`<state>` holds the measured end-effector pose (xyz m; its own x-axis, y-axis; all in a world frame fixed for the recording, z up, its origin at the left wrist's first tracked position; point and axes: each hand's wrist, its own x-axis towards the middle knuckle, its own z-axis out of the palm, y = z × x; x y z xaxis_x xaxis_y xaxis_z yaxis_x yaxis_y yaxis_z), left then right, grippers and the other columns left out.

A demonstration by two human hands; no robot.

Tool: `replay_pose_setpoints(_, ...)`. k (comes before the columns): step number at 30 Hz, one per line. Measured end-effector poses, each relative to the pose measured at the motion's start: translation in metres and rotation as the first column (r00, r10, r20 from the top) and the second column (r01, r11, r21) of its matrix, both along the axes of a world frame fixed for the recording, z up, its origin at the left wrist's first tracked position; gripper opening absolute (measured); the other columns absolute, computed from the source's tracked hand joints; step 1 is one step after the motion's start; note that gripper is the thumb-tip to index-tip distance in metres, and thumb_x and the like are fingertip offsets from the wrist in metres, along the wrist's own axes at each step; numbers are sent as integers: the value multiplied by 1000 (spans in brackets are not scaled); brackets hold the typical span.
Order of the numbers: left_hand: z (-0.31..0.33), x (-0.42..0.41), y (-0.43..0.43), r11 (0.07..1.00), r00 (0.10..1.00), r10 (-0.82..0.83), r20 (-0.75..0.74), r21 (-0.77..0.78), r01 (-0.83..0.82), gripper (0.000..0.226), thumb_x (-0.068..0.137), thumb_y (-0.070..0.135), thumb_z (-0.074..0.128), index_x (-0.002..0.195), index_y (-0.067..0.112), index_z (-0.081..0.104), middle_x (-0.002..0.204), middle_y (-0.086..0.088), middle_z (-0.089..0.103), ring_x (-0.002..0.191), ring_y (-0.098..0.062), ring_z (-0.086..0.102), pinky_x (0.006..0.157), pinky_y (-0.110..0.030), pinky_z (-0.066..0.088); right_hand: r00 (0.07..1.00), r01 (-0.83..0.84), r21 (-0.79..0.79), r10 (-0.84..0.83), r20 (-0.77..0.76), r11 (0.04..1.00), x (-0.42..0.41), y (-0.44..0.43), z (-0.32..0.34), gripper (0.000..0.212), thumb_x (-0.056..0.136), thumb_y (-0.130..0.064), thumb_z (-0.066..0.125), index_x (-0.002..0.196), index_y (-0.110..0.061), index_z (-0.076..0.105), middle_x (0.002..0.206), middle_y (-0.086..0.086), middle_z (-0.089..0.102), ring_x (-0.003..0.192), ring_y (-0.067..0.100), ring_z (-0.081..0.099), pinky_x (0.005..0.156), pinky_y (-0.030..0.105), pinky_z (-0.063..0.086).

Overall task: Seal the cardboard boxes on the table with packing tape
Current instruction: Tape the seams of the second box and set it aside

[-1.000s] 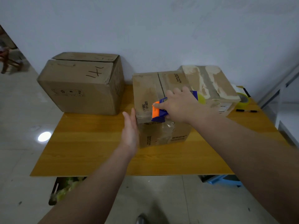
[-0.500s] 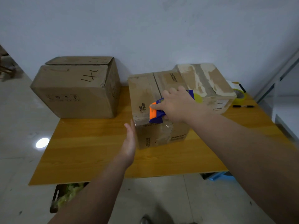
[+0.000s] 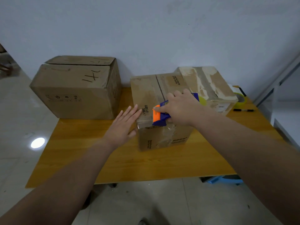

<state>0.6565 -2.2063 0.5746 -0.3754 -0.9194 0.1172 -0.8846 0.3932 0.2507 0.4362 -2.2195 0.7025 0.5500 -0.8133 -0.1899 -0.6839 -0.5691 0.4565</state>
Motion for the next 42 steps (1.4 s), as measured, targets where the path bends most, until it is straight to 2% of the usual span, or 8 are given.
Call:
replay_pose_setpoints(13, -7, -16, -11, 993, 1000, -16, 21, -114, 19, 90, 78, 40, 72, 149, 20, 21, 157, 4, 16, 141, -9, -4, 116, -35, -7, 1000, 5, 25, -5, 17, 1000, 2, -8, 0, 56, 98, -45, 44, 148, -46, 18, 125, 9, 46, 114, 29, 46, 94, 43, 35)
replay_pose_setpoints(19, -5, -10, -11, 975, 994, -109, 12, -192, 109, 60, 92, 50, 36, 145, 22, 28, 150, 4, 30, 140, -11, 13, 116, -35, 7, 1000, -10, 30, 10, 14, 1000, 2, -8, 2, 57, 98, -46, 44, 148, -46, 18, 127, 9, 45, 116, 29, 46, 95, 43, 35)
replay_pose_setpoints(24, 1, -13, -4, 933, 981, -178, 74, -305, 192, 43, 93, 29, 38, 128, 11, 56, 131, -8, 58, 125, -25, 50, 105, -48, 30, 999, -34, 41, 33, 28, 999, 0, -7, 4, 60, 95, -51, 47, 148, -46, 19, 130, 7, 45, 117, 28, 46, 94, 41, 35)
replay_pose_setpoints(26, 2, -15, -1, 898, 975, -193, 107, -381, 219, 37, 88, 13, 54, 124, 9, 59, 126, -10, 61, 119, -26, 57, 101, -49, 33, 998, -60, 56, 58, 25, 997, -1, -9, 6, 60, 94, -54, 47, 147, -46, 20, 128, 6, 46, 114, 27, 49, 88, 39, 37)
replay_pose_setpoints(29, 3, -23, 10, 908, 981, -142, 133, -377, 183, 59, 63, -5, 80, 118, 7, 64, 122, -11, 63, 113, -25, 61, 98, -45, 37, 993, -114, 78, 116, -20, 990, -4, -13, 8, 66, 90, -64, 45, 148, -45, 19, 124, 5, 46, 104, 25, 54, 73, 35, 39)
replay_pose_setpoints(33, 1, -50, 32, 958, 979, 111, 169, -279, -61, 63, 83, 11, 70, 140, 9, 42, 144, -10, 44, 132, -19, 43, 109, -34, 16, 986, -141, 58, 145, -76, 988, -5, -16, 9, 81, 82, -74, 45, 150, -41, 16, 124, 6, 46, 101, 25, 57, 63, 31, 39)
replay_pose_setpoints(37, 2, -73, 43, 943, 945, 307, 110, -171, -286, 56, 99, 31, 12, 151, 15, -2, 159, -1, -1, 146, -12, -2, 108, -25, -14, 984, -173, 60, 176, -41, 983, -4, -19, 6, 74, 86, -68, 48, 149, -41, 20, 125, 7, 47, 103, 26, 56, 65, 32, 38)
replay_pose_setpoints(42, 7, -72, 45, 930, 930, 350, 109, -160, -331, 59, 101, 33, 32, 151, 21, 4, 159, 3, 6, 145, -8, 1, 113, -27, -8, 957, -288, 39, 287, 33, 957, -28, -23, 17, 74, 86, -69, 46, 149, -42, 17, 123, 7, 45, 107, 26, 53, 71, 33, 39)
